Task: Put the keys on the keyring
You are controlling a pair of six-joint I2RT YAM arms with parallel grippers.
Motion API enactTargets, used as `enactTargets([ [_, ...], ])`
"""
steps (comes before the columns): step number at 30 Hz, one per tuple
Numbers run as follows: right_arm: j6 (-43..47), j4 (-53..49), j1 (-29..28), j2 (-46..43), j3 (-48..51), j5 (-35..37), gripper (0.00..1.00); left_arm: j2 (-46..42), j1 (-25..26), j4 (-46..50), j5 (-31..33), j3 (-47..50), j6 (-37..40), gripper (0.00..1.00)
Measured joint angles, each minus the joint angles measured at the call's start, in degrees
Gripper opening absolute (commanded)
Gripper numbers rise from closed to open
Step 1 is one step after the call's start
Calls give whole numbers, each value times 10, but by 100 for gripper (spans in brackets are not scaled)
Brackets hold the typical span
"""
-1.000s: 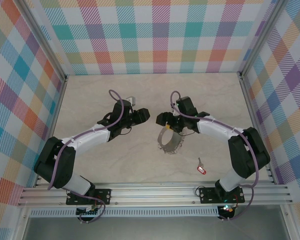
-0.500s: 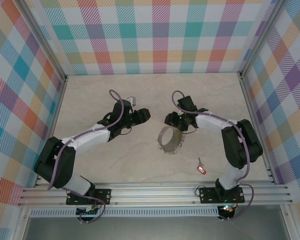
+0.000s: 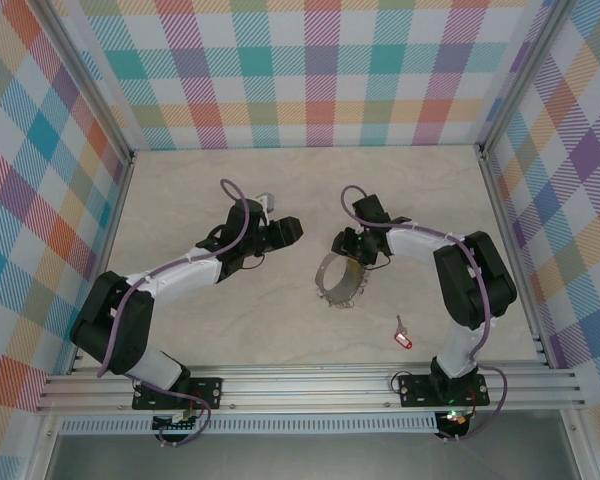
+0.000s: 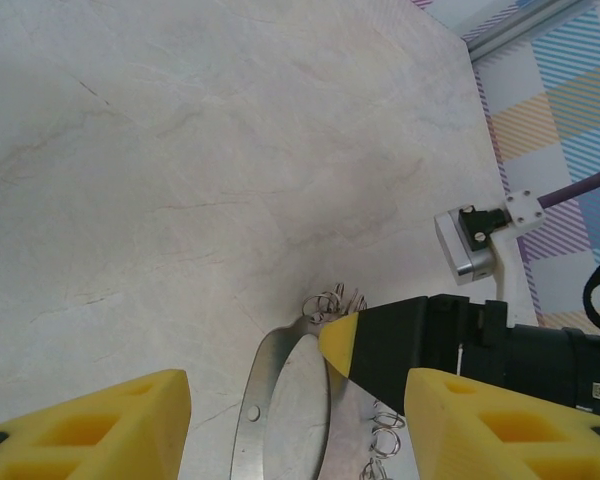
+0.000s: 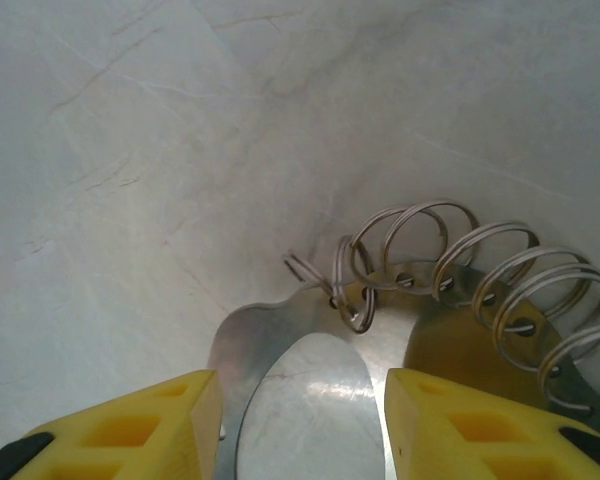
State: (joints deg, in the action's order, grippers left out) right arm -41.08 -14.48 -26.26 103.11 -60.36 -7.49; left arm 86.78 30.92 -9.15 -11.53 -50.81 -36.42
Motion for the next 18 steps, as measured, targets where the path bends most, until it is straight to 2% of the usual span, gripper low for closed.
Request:
enactTargets([
  [18,12,16,8,40,-35,-4,42,14,0,-2,-5,0,0,59],
])
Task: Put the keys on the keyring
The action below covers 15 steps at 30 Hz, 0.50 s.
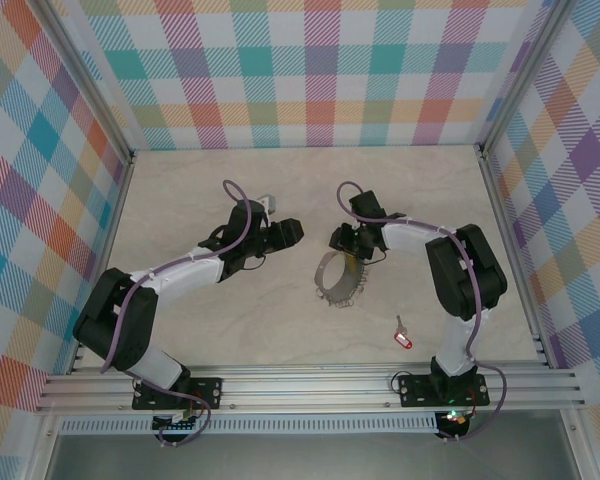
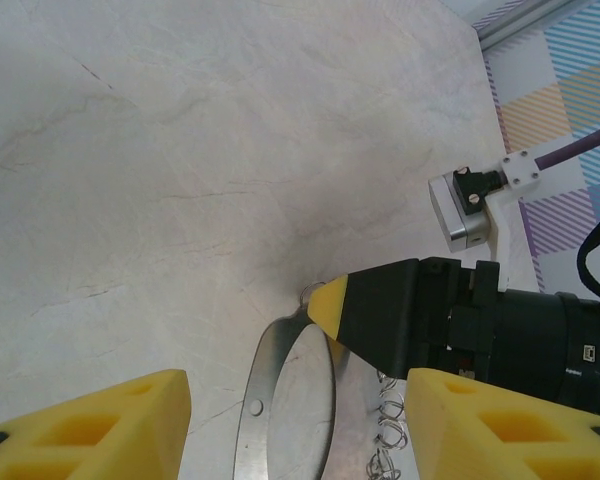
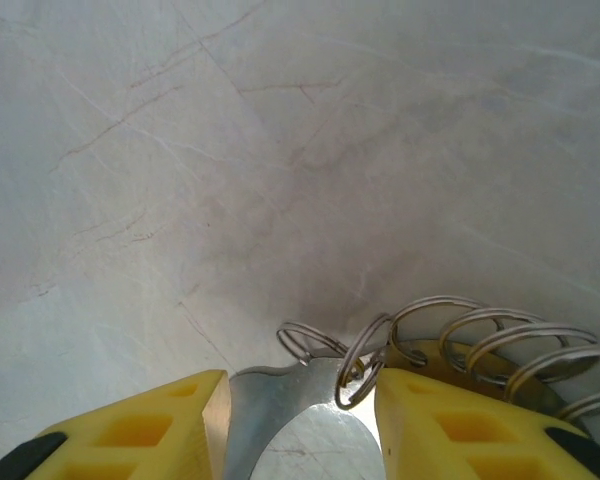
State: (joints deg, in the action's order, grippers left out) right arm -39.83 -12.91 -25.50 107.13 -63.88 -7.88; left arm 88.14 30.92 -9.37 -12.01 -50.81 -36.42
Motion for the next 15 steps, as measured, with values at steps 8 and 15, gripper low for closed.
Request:
enactTargets([
  [8,1,0,3,1,0,-1,39,4,0,-2,-4,0,0,59],
  [15,2,5,4,-2,2,-12,50,6,0,-4,-6,0,0,59],
])
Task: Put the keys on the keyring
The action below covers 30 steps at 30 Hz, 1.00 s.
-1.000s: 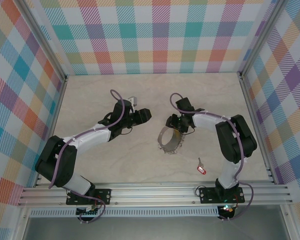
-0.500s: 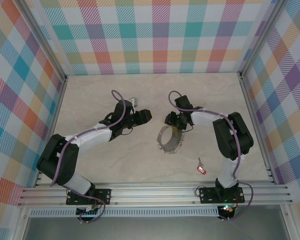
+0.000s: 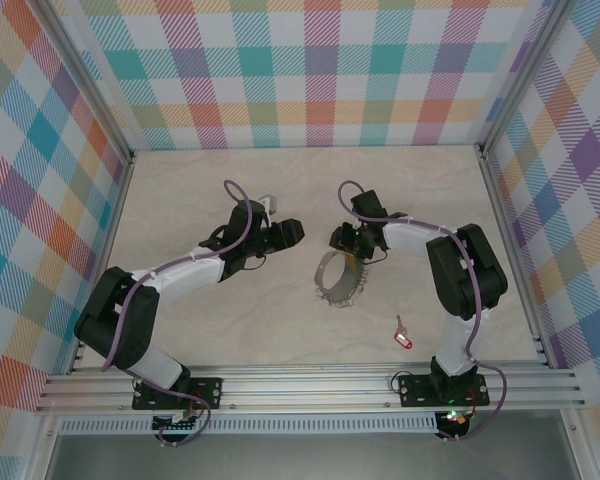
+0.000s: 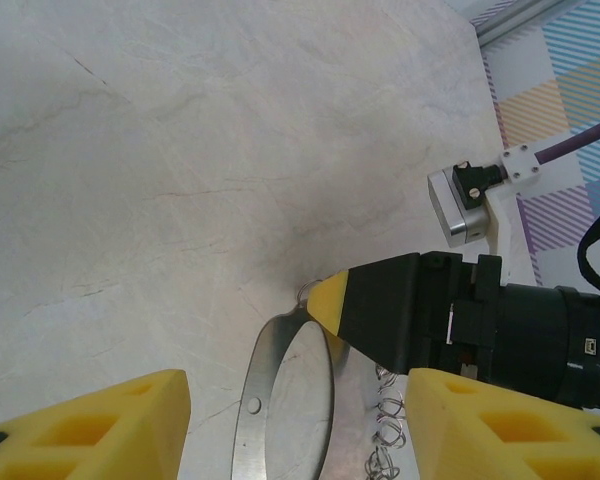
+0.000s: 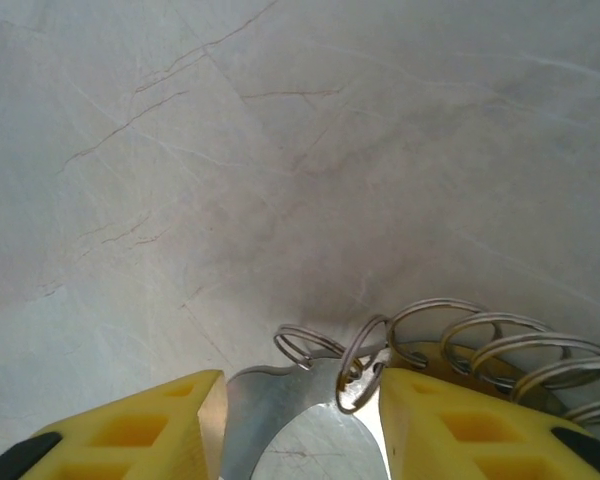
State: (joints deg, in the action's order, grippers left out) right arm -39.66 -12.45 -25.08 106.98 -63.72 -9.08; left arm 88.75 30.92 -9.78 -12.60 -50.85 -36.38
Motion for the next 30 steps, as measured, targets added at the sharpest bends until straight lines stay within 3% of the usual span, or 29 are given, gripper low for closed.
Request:
enactTargets([
  [11,-1,6,17,-121,47,-7,75,87,1,44,-51,-93,51,58],
  [20,-1,7,74,-181,138,-23,100,179,48,196,-57,-259,207,50],
  [30,10,-5,93,-259,176,-36,100,258,77,318,-35,-349,344,46],
])
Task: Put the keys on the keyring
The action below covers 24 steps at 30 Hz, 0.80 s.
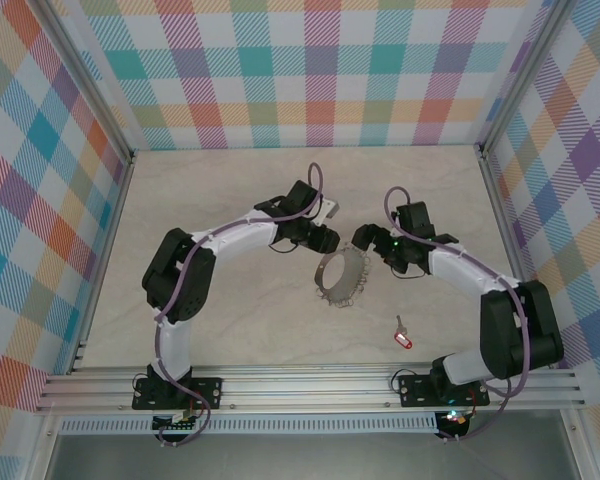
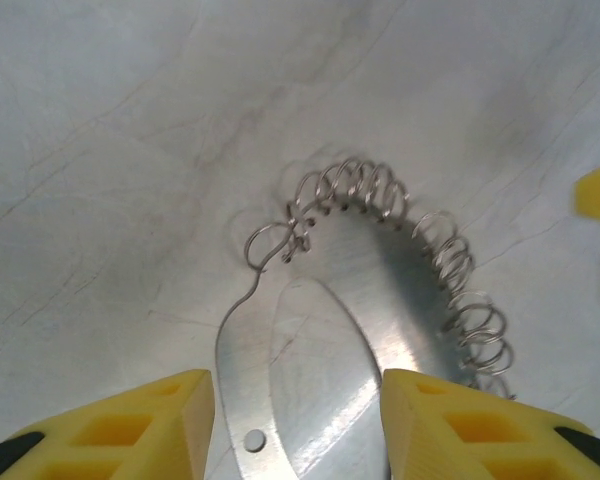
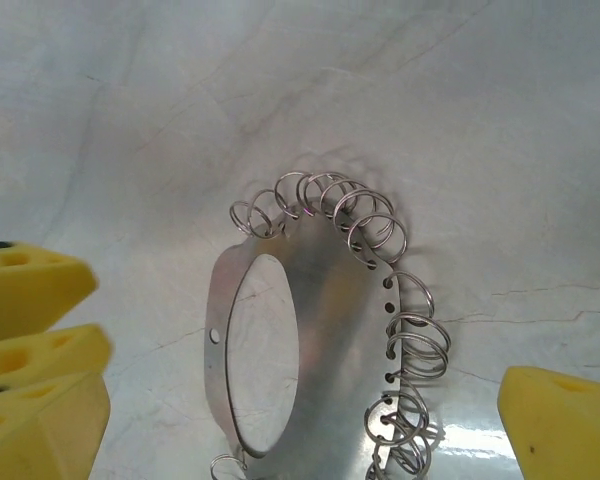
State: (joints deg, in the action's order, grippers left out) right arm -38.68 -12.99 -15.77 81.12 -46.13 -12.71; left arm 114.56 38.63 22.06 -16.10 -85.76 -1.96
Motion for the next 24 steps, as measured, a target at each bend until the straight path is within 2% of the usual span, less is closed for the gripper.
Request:
enactTargets([
  [11,2,0,23,-22,42,-17,100,59,11,52,3,-79,62,41],
  [24,2,5,27,-31,53,-30,100,101,11,62,21,-99,96,39],
])
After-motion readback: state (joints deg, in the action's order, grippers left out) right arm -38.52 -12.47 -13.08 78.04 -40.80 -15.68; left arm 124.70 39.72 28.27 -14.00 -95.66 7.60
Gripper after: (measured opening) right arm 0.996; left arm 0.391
